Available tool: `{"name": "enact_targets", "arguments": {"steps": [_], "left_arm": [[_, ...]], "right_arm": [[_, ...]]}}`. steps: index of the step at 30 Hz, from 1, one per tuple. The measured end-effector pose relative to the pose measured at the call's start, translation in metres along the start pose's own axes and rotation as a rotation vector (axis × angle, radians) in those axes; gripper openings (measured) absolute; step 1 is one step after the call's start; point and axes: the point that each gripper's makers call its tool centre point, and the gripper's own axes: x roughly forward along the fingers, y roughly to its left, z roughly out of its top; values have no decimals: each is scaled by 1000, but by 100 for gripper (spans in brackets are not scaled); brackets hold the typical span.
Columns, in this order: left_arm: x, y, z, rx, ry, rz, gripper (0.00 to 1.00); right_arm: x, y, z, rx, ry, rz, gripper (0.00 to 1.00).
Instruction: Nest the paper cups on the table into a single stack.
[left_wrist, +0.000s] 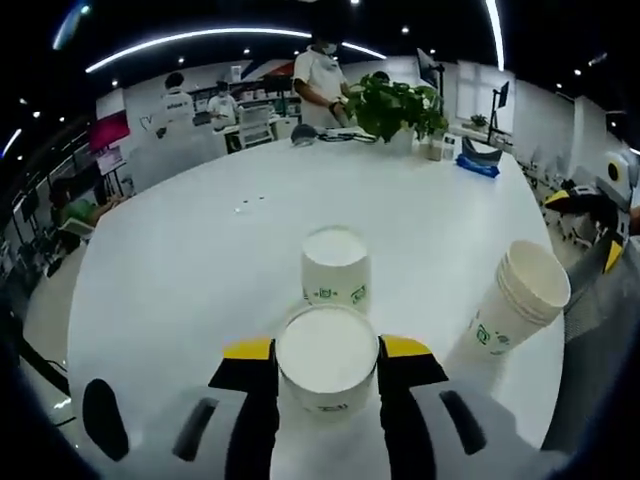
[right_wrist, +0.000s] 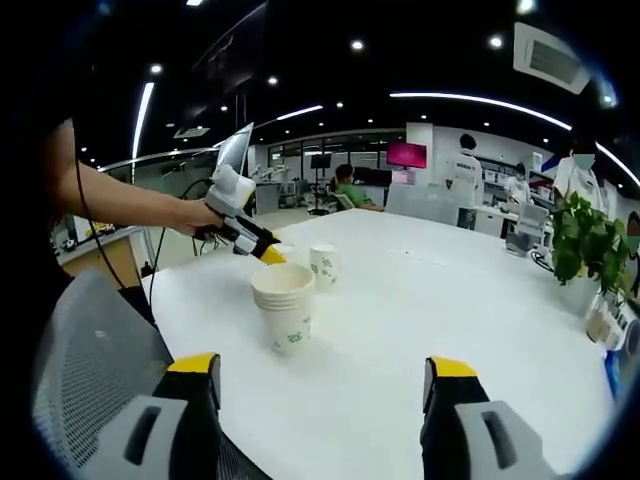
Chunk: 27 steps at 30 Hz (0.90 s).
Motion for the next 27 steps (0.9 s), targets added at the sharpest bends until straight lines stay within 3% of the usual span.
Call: {"name": "enact_targets", "arguments": {"steps": [8, 15, 27], "left_arm": [[-16, -3, 5, -35, -48, 8, 36], [-43, -19, 15, -42, -75, 3, 36], [-80, -40, 50, -18, -142, -16, 36]], "right_arm": [[-3, 0, 7, 24, -33, 16, 84], [-7, -4, 14, 46, -62, 11, 84], [-2, 5, 33, 14, -64, 58, 84]]}}
